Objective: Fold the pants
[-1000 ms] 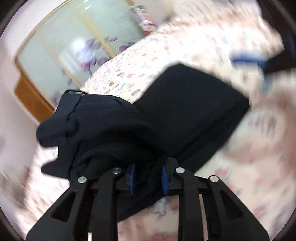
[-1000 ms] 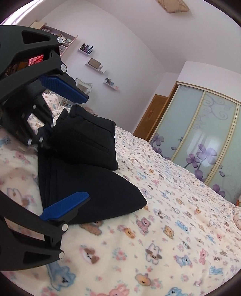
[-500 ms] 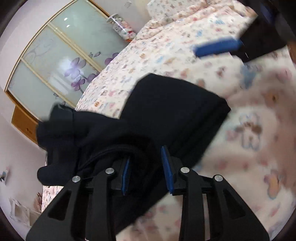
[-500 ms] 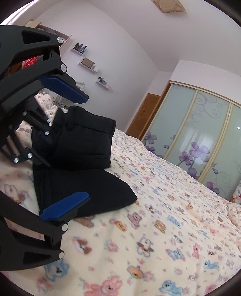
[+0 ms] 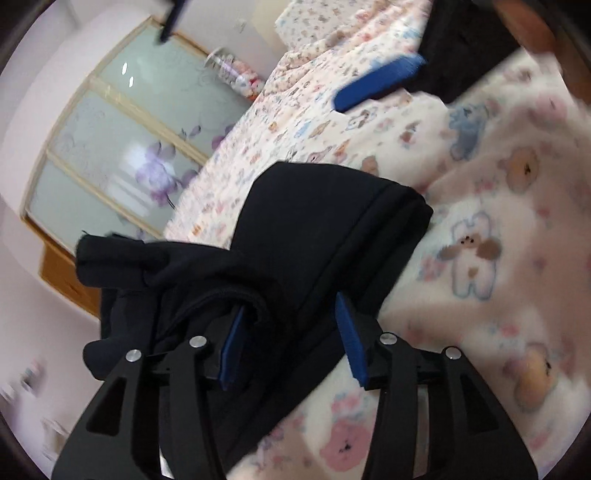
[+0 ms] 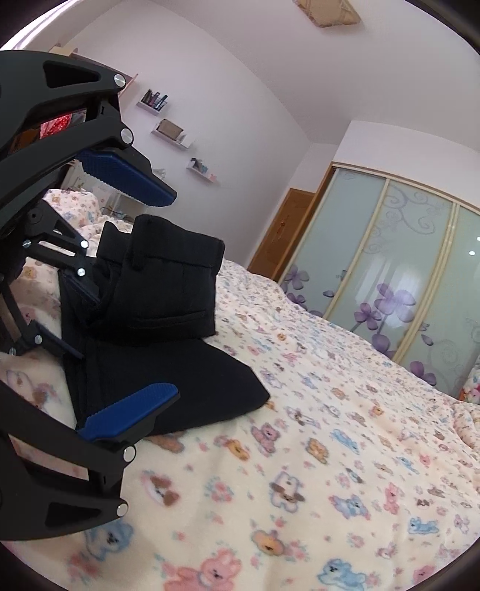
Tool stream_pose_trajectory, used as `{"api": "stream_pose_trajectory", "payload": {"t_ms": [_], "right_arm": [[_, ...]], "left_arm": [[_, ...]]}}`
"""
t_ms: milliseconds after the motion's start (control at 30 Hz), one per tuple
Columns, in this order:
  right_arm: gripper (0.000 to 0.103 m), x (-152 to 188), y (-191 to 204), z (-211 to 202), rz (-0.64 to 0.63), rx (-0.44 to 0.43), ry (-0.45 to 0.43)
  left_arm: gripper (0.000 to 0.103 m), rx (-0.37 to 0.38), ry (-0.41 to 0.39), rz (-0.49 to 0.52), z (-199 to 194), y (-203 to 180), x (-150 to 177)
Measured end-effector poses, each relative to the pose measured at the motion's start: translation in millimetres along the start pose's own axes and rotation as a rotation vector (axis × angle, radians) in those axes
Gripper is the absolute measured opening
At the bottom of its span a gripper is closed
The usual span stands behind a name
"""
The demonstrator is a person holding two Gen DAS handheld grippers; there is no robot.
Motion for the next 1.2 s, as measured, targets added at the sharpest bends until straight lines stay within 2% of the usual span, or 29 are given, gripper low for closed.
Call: {"api": "stream_pose_trajectory", "payload": {"t_ms": [100,133,200,267,300,367,467,600,633,700,800,833,967,1000,1100,1200], "right_arm": [[0.099,-5,-3,-7,0.007,0.001,-0.023],[0.099,-7,-5,-8,0.012,0.001,-0.029],[0.099,-9,-8,-9,0.027,-0.002,-0.031],[0.099,-8,-9,-5,0.034,-0.011,-0.013],[0.099,-7,-8,-3,0.029,-0.013,-0.003],[0.099,-1,2,3,-0.021,-0.023,0.033],[0.099,10,21,12,-0.136,-0.001,0.066],[0.099,22,38,19,-0.249,0.041,0.078],[0.098,24,39,21,-0.256,0.032,0.087],[0.095,29,42,25,-0.273,0.035,0.096],[0.086,35,42,36,-0.309,0.130,0.099],[0.079,36,38,40,-0.298,0.147,0.113],[0.076,44,15,55,-0.149,0.149,0.218],[0.071,46,10,59,-0.114,0.160,0.237],[0.068,47,5,64,-0.084,0.217,0.228],[0.066,41,1,65,-0.043,0.260,0.163]], "left_arm": [[0.047,-0.061,-0.021,0.084,-10,-9,8],[0.044,-0.073,-0.053,0.119,-18,-11,11],[0.044,-0.134,-0.120,0.212,-33,-22,16],[0.052,-0.165,-0.152,0.229,-46,-27,21],[0.055,-0.141,-0.161,0.197,-52,-23,24],[0.066,-0.080,-0.163,0.086,-61,-9,31],[0.075,0.004,-0.159,-0.141,-70,25,46],[0.082,0.108,-0.195,-0.538,-78,85,84],[0.086,0.110,-0.221,-0.666,-80,105,101],[0.089,0.090,-0.258,-0.807,-85,125,123],[0.091,0.070,-0.347,-1.035,-90,149,166],[0.093,0.068,-0.366,-1.074,-89,151,175],[0.097,0.091,-0.392,-1.183,-88,168,196],[0.097,0.100,-0.391,-1.200,-85,166,198],[0.098,0.120,-0.376,-1.237,-76,172,201],[0.099,0.119,-0.383,-1.231,-75,170,199]]}}
Point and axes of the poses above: each gripper's, at about its wrist camera, not at the fingertips, and z roughly the way its jaws point, y to its left, x to its underside, the point moved 3 cm from there along z, roughly the way its jaws point, and after that the axes turned 12 degrees about x, right-handed, at the moved point
